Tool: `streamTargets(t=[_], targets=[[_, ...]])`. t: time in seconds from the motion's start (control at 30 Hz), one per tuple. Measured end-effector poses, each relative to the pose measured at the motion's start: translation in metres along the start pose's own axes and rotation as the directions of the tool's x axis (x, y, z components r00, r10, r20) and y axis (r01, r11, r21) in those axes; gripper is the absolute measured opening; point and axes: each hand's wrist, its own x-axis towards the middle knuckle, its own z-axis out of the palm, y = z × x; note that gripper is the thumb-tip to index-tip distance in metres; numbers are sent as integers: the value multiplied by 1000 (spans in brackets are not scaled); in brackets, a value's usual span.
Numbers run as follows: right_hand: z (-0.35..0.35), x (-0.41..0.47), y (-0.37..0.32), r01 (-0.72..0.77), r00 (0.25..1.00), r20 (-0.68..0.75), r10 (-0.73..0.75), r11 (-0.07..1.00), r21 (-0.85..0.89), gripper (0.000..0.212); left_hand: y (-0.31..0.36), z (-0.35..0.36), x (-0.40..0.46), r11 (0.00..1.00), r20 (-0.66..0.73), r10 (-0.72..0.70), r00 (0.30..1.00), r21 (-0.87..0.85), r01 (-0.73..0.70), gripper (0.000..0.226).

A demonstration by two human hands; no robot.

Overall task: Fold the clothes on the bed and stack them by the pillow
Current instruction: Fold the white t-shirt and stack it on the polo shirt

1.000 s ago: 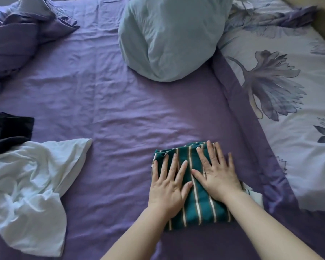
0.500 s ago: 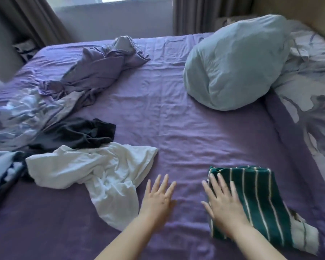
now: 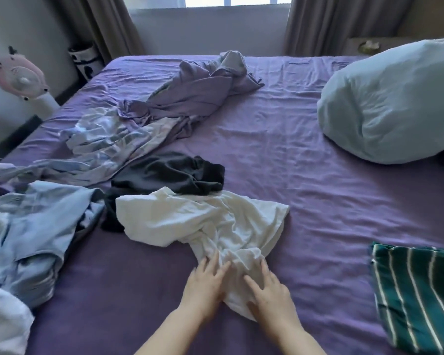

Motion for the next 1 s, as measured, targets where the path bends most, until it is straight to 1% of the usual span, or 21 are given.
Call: streamTargets(t=[0.07, 0.13, 0.17, 0.2, 0.27, 0.33, 0.37, 0.47, 0.57, 0.6, 0.63, 0.67, 0.7, 0.77, 0.8, 0.83, 0.87, 0.9, 0.93, 0.97, 1.0], targets=[[12, -2, 0, -36, 997, -73, 39, 998, 51, 60, -8, 8, 3, 989, -62, -5, 998, -147, -5, 57], [13, -3, -6, -50, 985, -152, 76, 984, 169, 49, -12, 8, 2, 960, -130, -18, 991, -279, -19, 42], [12, -4, -10, -51, 978, -191, 85, 983, 175, 52, -14, 7, -1, 948, -164, -35, 986, -319, -19, 37], [11, -6, -14, -43, 972, -221, 82, 984, 174, 59, -16, 6, -4, 938, -194, -59, 979, -347, -12, 36], [4, -19, -25, -27, 963, -256, 79, 979, 202, 70, -21, 2, -12, 913, -209, -143, 967, -405, 47, 41], [-1, -36, -41, 4, 944, -321, 73, 973, 232, 79, -28, -3, -23, 862, -176, -216, 960, -496, 103, 48], [-3, -47, -50, 11, 939, -338, 69, 973, 231, 85, -31, -6, -28, 827, -138, -241, 961, -546, 129, 51], [-1, -80, -71, 35, 935, -352, 41, 978, 208, 98, -44, -20, -44, 699, -56, -313, 948, -689, 190, 62], [1, -107, -94, 8, 952, -298, 64, 972, 234, 98, -55, -31, -58, 584, 65, -354, 933, -764, 275, 62], [1, -117, -102, 12, 955, -291, 57, 973, 232, 94, -57, -32, -63, 566, 110, -348, 931, -768, 302, 62], [0, -127, -111, 39, 946, -322, 35, 975, 221, 85, -57, -33, -67, 537, 147, -349, 926, -778, 326, 63], [1, -136, -119, 52, 937, -349, 32, 972, 227, 70, -56, -32, -70, 489, 187, -356, 915, -798, 354, 65], [3, -146, -127, 54, 940, -340, 39, 964, 260, 57, -53, -32, -75, 414, 233, -365, 902, -827, 381, 68], [10, -161, -136, 56, 947, -316, 63, 933, 355, 48, -46, -32, -84, 240, 323, -383, 866, -870, 430, 69], [13, -167, -134, 26, 949, -302, 89, 935, 355, 38, -45, -30, -87, 147, 363, -390, 846, -883, 446, 69], [15, -176, -132, -57, 967, -217, 137, 939, 339, 19, -43, -27, -89, 59, 387, -387, 837, -896, 441, 68], [14, -184, -135, -77, 981, -129, 148, 894, 442, 6, -44, -21, -90, -14, 403, -378, 834, -903, 430, 73], [13, -190, -142, -39, 980, -167, 107, 931, 363, 11, -44, -15, -92, -63, 428, -366, 826, -897, 437, 78], [13, -195, -148, -39, 984, -149, 99, 932, 361, 9, -45, -9, -93, -108, 449, -359, 818, -891, 442, 82], [7, -201, -151, -4, 983, -168, 72, 927, 375, 7, -46, -5, -94, -149, 462, -359, 811, -886, 439, 84], [0, -205, -156, -1, 982, -171, 82, 904, 427, 7, -45, -5, -98, -191, 478, -360, 801, -878, 438, 84]])
